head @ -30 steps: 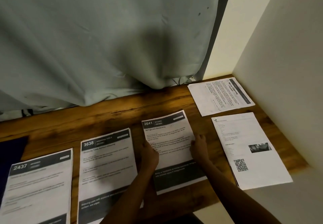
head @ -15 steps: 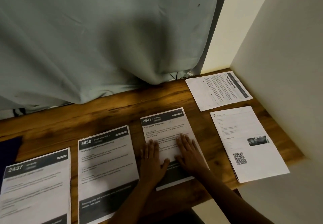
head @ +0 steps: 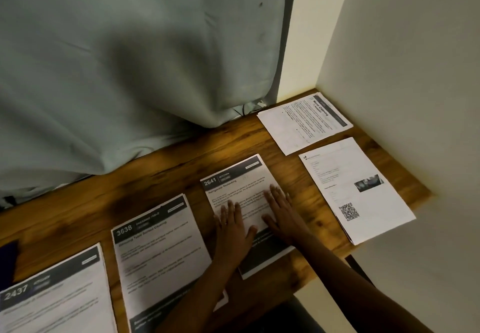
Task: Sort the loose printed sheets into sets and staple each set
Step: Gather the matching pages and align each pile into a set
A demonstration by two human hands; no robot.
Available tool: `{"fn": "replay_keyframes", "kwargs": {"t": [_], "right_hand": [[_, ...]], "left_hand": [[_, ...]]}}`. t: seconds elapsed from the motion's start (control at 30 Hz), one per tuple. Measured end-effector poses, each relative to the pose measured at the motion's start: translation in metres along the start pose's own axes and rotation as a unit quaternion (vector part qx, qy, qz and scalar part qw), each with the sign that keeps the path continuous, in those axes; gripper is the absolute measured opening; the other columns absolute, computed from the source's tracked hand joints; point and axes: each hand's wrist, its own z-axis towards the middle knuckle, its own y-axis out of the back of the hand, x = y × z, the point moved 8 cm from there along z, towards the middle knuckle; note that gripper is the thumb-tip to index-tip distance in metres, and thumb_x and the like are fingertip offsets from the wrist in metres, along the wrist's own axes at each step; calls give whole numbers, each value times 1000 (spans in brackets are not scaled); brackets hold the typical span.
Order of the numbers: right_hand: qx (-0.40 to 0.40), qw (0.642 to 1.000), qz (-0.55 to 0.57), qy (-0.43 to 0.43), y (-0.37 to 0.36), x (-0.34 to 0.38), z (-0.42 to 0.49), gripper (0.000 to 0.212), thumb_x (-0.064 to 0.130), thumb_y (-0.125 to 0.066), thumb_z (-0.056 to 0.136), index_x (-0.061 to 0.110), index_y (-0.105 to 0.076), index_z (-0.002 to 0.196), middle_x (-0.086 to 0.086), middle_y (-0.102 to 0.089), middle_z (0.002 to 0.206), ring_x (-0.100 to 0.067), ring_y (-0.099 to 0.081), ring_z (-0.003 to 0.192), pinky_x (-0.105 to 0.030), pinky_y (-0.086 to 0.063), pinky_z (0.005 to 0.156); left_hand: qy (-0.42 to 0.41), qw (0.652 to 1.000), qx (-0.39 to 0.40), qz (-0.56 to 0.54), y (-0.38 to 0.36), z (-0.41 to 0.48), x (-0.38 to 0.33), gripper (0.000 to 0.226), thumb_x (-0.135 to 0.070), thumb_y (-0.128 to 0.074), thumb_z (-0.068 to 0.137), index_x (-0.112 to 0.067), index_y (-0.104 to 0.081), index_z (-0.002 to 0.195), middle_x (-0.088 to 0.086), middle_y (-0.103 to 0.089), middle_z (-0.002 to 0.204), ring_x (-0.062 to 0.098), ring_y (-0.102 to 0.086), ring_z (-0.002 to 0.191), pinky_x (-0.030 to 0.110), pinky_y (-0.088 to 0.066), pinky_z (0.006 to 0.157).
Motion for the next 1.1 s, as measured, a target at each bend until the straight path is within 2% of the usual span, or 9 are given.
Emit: {"fn": "replay_keyframes", "kwargs": {"t": [0.1,0.27,0.37,0.5,0.6,0.73,0.8,1.0,1.1], "right_hand": [[-55,998,32,-27,20,-14,-4,77,65,-17,89,21,-3,151,-2,11,156,-19,12,144,-40,7,117],[-151,980,83,-96,55,-70,-21,61,42,-48,93,24,-26,147,-8,-17,157,-28,-16,144,-47,-21,115],[-151,970,101,-160,66,-112,-32,61,43,-45,95,19,-26,148,-10,-17,156,-31,-18,143,-47,-19,114],[-147,962,103,-207,80,-171,-52,62,39,-48,94,16,-25,148,-7,-18,156,-30,-20,143,-45,-19,114],[-158,948,99,-258,92,-216,-72,60,34,-52,94,13,-30,145,-11,-23,154,-32,-25,141,-47,-27,112],[-164,933,103,-303,106,-268,-91,61,24,-56,91,8,-30,144,-15,-30,150,-33,-29,137,-46,-28,111],[-152,930,88,-323,108,-285,-97,61,29,-56,90,7,-32,142,-18,-34,146,-35,-32,133,-47,-29,109],[-117,940,65,-313,107,-300,-100,65,35,-62,86,5,-36,137,-20,-40,136,-36,-35,125,-45,-32,102],[-138,933,108,-315,111,-303,-98,67,28,-67,84,5,-36,138,-20,-40,136,-37,-36,126,-47,-33,103]], "left_hand": [[-33,999,1,-27,5,5,-20,82,-58,-32,94,-13,9,150,10,14,158,27,16,144,39,16,110],[-62,997,2,-53,4,17,-64,78,-55,-32,95,-15,4,151,10,14,158,25,15,145,35,16,110],[-62,996,-6,-63,-2,22,-90,86,-70,-17,85,-17,2,151,9,12,158,24,13,145,31,14,109],[-54,994,-14,-89,-16,31,-135,81,-64,-26,91,-16,-3,152,8,7,159,24,9,146,29,10,110],[-52,995,-4,-86,-31,32,-167,109,-85,6,67,-16,-1,152,6,8,159,23,8,146,30,8,110],[-45,994,17,-101,-53,35,-206,81,-62,-32,92,-17,1,152,5,9,159,25,9,146,34,5,114],[-45,992,33,-112,-62,35,-221,81,-55,-41,93,-19,2,152,5,9,159,24,10,146,39,3,116],[-42,990,119,-69,-92,33,-248,86,-60,-42,90,-26,10,150,3,17,158,33,11,145,51,-8,117],[-35,988,129,-71,-96,31,-255,84,-54,-43,93,-22,10,150,5,18,157,33,11,144,46,-8,116]]}}
